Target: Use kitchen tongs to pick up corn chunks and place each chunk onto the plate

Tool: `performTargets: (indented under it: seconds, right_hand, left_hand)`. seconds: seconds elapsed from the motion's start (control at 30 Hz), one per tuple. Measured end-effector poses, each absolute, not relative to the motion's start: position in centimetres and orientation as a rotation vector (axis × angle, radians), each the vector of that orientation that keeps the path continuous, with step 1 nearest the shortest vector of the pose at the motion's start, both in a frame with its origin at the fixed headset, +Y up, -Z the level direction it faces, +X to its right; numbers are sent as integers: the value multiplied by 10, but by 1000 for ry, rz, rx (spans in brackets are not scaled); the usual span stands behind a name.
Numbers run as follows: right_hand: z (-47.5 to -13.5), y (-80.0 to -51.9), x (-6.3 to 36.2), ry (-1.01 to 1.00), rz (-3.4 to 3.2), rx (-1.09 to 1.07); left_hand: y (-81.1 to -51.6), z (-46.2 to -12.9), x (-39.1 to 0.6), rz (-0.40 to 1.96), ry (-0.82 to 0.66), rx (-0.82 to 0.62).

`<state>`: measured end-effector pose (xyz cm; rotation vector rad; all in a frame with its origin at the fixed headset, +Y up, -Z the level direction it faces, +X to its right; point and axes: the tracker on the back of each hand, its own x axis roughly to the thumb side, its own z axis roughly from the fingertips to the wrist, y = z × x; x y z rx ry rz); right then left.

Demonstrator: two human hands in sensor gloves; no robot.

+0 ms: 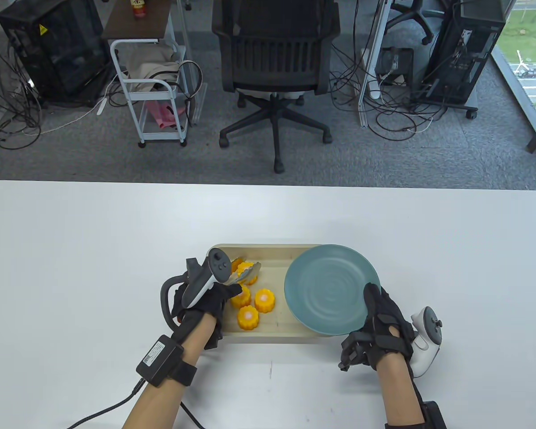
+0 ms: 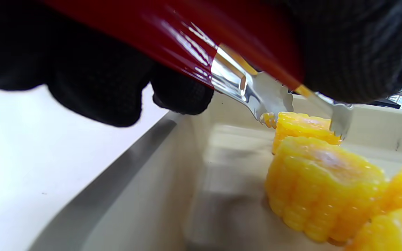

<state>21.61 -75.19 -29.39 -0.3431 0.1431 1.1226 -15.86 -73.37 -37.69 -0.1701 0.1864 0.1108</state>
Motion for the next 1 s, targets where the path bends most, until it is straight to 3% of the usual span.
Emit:
performTargets:
  seconds: [0.17, 0.4, 0.63, 1.0]
  right_hand:
    - [-294, -752, 215, 147, 1121, -350]
    - [-293, -754, 214, 155, 1136, -368]
    - [-293, -756, 210, 177, 1142, -377]
    - [-291, -754, 195, 235, 1133, -352]
  left_hand:
    - [-720, -375, -164, 148, 171, -82]
    - [-666, -356, -162, 328, 78, 45]
    - [-617, -319, -126, 394, -159, 148]
    - [-629, -299, -73, 279, -297, 159]
